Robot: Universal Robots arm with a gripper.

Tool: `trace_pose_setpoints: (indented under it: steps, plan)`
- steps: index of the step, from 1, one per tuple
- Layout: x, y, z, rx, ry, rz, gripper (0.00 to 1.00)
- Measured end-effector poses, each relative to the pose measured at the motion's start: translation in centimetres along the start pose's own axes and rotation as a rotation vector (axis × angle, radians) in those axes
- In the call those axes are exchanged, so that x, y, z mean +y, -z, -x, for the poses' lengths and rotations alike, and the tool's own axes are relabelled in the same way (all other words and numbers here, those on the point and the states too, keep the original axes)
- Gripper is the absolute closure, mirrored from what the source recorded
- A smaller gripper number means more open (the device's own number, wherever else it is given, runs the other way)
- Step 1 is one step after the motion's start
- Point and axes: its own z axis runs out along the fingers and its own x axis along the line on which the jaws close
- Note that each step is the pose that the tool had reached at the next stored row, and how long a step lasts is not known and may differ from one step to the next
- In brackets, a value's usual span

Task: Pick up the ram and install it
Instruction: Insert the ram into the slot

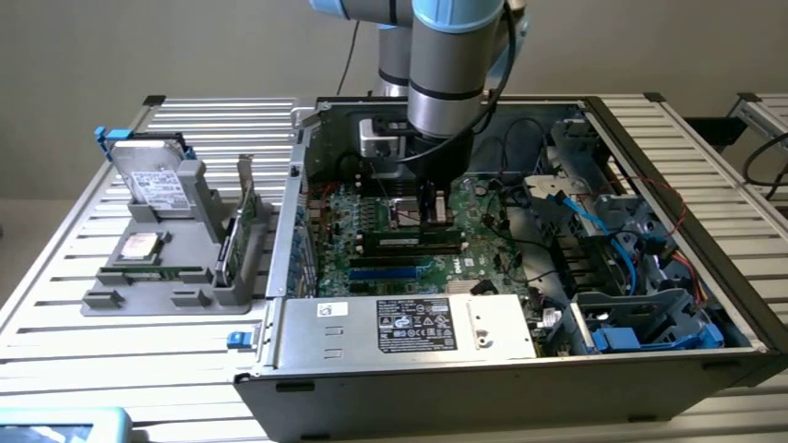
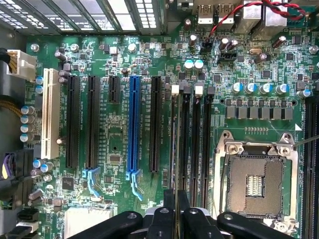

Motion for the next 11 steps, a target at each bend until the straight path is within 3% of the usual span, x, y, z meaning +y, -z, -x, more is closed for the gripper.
trace_pose_setpoints:
  steps: [11]
  plan:
    - [0.00,-0.20,0.02,-0.0005,0.000,-0.0002,0.86]
